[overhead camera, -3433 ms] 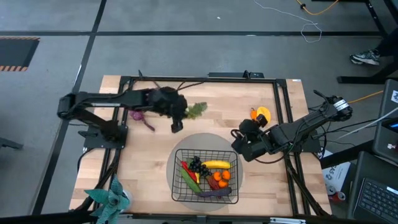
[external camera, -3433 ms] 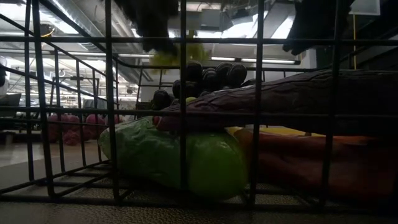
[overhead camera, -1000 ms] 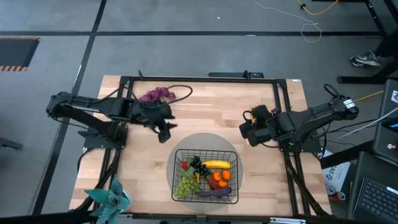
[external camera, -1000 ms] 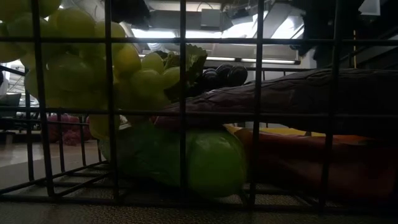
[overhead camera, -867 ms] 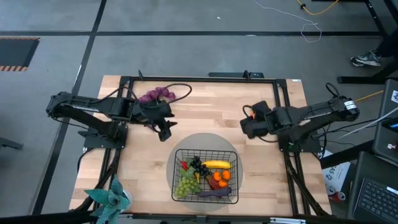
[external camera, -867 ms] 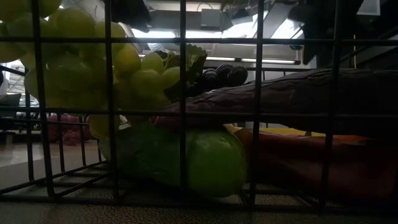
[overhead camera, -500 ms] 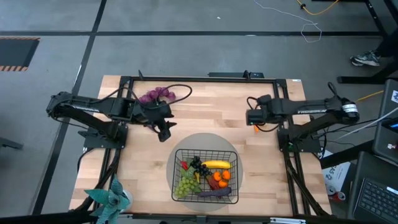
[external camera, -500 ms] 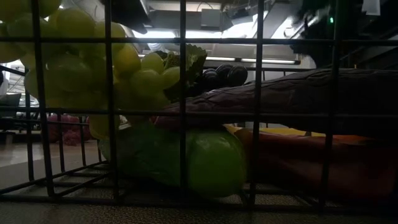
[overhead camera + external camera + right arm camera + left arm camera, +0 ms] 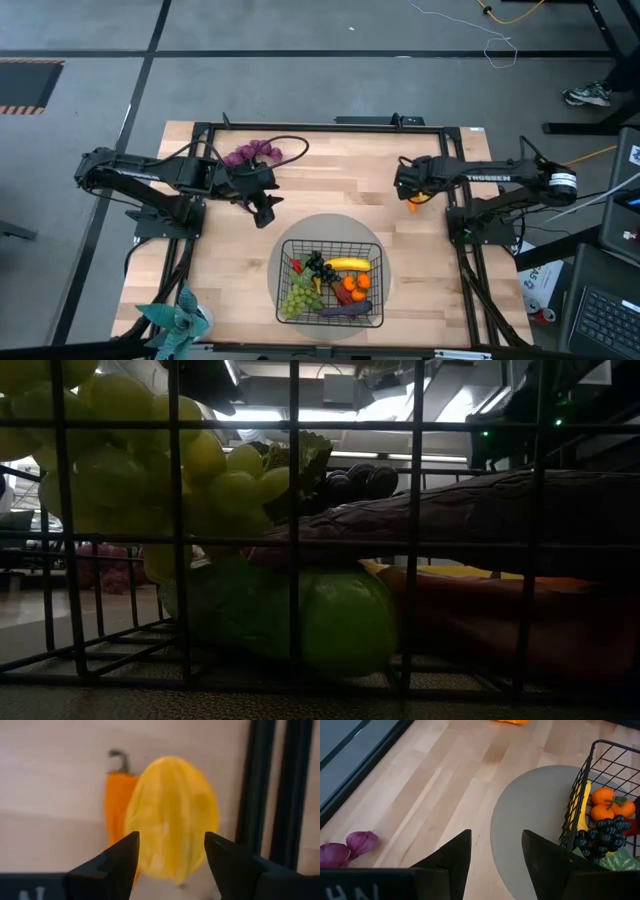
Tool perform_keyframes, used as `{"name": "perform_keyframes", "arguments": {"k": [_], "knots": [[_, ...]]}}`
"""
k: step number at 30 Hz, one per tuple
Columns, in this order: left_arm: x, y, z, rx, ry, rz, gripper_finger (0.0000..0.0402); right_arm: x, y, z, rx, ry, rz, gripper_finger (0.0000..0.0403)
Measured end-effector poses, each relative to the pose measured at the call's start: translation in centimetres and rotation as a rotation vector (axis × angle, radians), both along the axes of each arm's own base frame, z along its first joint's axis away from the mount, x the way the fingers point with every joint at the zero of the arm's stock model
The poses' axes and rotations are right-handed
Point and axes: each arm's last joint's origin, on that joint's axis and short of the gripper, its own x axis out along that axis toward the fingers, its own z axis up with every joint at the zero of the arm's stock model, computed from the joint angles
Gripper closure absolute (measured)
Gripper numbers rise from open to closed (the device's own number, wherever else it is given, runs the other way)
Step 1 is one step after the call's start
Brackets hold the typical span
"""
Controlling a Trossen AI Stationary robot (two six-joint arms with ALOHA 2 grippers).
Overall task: Build produce basket
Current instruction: Put the starfruit into the wire basket
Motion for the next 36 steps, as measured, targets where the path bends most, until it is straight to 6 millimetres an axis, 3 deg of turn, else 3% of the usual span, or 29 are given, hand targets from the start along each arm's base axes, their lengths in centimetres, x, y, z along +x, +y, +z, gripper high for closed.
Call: {"name": "perform_keyframes", "arguments": {"k": [5, 14, 21, 30, 33, 36], "knots": [[0.0, 0.0, 0.0, 0.0, 0.0, 0.0, 0.0234, -0.9, -1.1, -1.0, -0.009, 0.024, -0.027, 0.0176], [0.0, 0.0, 0.0, 0.0, 0.0, 0.0, 0.0234, -0.2, -1.7, -1.8, -0.027, -0.064, 0.048, 0.0186], [0.0, 0.0, 0.0, 0.0, 0.0, 0.0, 0.0234, -0.1, -1.6, -1.8, -0.023, -0.071, 0.052, 0.0239], [0.0, 0.0, 0.0, 0.0, 0.0, 0.0, 0.0234, 0.1, -1.6, -1.6, -0.007, -0.057, 0.131, 0.0376], [0.0, 0.0, 0.0, 0.0, 0.0, 0.0, 0.0234, 1.0, -1.5, -0.6, 0.013, -0.077, 0.207, 0.0378], [0.0, 0.0, 0.0, 0.0, 0.0, 0.0, 0.0234, 2.6, -1.4, 1.7, -0.031, -0.138, 0.296, 0.0378]]}}
